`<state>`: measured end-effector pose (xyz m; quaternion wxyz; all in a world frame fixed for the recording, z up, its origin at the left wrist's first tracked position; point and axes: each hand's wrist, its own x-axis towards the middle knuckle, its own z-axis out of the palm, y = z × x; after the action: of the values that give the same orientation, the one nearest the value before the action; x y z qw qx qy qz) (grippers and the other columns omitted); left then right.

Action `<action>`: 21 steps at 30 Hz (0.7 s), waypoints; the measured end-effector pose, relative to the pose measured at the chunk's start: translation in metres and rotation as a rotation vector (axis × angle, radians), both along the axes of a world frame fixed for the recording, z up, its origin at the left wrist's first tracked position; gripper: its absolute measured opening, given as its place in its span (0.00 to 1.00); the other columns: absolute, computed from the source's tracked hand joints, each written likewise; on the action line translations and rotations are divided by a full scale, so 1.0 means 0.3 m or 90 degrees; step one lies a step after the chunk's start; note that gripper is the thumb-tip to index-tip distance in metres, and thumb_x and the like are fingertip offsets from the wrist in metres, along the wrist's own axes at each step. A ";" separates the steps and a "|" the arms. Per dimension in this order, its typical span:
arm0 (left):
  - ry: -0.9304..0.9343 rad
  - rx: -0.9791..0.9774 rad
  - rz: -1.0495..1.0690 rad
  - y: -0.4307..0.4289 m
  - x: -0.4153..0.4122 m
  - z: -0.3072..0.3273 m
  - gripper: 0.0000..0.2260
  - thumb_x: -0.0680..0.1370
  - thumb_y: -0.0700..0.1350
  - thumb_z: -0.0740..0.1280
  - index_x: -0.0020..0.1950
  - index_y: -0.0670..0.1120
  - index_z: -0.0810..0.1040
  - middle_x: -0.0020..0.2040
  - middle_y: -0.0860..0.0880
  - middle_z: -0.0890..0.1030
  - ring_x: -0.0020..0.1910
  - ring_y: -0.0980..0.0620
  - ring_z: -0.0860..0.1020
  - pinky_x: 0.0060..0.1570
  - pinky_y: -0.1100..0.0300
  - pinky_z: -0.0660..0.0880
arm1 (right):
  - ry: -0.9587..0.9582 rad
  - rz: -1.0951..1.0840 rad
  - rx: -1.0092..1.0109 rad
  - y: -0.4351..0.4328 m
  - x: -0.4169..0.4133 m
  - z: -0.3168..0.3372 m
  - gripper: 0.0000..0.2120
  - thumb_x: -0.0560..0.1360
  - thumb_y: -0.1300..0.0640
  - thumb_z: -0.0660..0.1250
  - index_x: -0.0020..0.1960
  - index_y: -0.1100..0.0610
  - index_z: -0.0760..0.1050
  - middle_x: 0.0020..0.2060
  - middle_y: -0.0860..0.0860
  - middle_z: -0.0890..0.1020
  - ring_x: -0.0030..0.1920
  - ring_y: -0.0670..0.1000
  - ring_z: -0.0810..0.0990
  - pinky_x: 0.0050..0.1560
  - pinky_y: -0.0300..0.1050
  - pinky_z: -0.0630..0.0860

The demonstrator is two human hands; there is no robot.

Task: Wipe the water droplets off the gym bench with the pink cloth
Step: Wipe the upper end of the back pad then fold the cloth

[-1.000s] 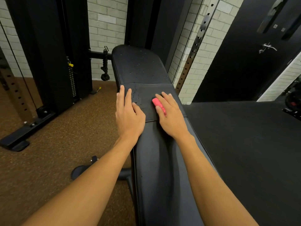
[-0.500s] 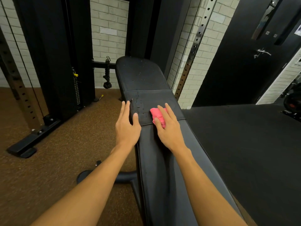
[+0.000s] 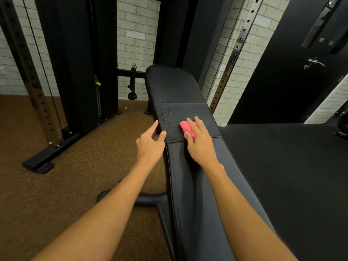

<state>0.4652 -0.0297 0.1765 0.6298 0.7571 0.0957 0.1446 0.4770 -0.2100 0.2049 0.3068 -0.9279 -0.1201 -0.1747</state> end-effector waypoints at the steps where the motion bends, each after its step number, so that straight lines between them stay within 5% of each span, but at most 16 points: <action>1: 0.000 0.006 -0.001 0.004 -0.003 0.001 0.25 0.83 0.52 0.71 0.80 0.59 0.72 0.73 0.52 0.80 0.77 0.49 0.71 0.78 0.48 0.65 | 0.011 -0.016 0.008 0.034 -0.001 0.002 0.25 0.89 0.53 0.59 0.85 0.51 0.63 0.86 0.51 0.57 0.87 0.54 0.51 0.84 0.50 0.54; 8: -0.088 0.057 0.047 0.003 -0.034 0.040 0.14 0.83 0.47 0.70 0.69 0.55 0.83 0.63 0.54 0.84 0.63 0.55 0.80 0.71 0.55 0.73 | 0.139 0.097 0.015 0.052 -0.044 0.046 0.37 0.85 0.59 0.63 0.88 0.53 0.48 0.88 0.49 0.45 0.86 0.49 0.45 0.80 0.41 0.46; 11: -0.118 0.107 0.064 -0.024 -0.050 0.075 0.12 0.83 0.48 0.71 0.66 0.54 0.84 0.62 0.53 0.80 0.58 0.57 0.79 0.56 0.73 0.68 | 0.101 0.036 0.115 0.004 -0.055 0.040 0.34 0.81 0.65 0.65 0.84 0.56 0.62 0.85 0.52 0.60 0.84 0.51 0.58 0.83 0.44 0.54; 14: -0.138 0.124 0.059 -0.045 -0.047 0.093 0.12 0.82 0.50 0.72 0.66 0.53 0.84 0.63 0.54 0.79 0.58 0.54 0.78 0.59 0.62 0.73 | -0.021 -0.019 0.107 -0.021 -0.066 -0.007 0.23 0.79 0.65 0.68 0.74 0.57 0.78 0.71 0.53 0.78 0.71 0.55 0.75 0.75 0.57 0.72; 17: -0.137 0.137 0.059 -0.054 -0.043 0.099 0.14 0.81 0.52 0.73 0.66 0.54 0.84 0.64 0.54 0.78 0.61 0.51 0.77 0.63 0.56 0.74 | -0.033 -0.009 0.119 0.011 -0.087 -0.017 0.20 0.81 0.64 0.70 0.73 0.58 0.80 0.67 0.53 0.82 0.67 0.54 0.76 0.73 0.54 0.73; 21: -0.109 0.122 0.069 -0.050 -0.058 0.104 0.19 0.79 0.56 0.75 0.69 0.53 0.83 0.64 0.54 0.72 0.65 0.55 0.72 0.59 0.68 0.67 | -0.026 0.064 0.112 0.050 -0.096 -0.016 0.20 0.82 0.61 0.72 0.72 0.54 0.80 0.64 0.50 0.84 0.64 0.52 0.79 0.72 0.49 0.73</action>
<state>0.4478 -0.0446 0.2076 0.5517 0.7924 0.0681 0.2512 0.4482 -0.1951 0.2002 0.3932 -0.8863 -0.1567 -0.1877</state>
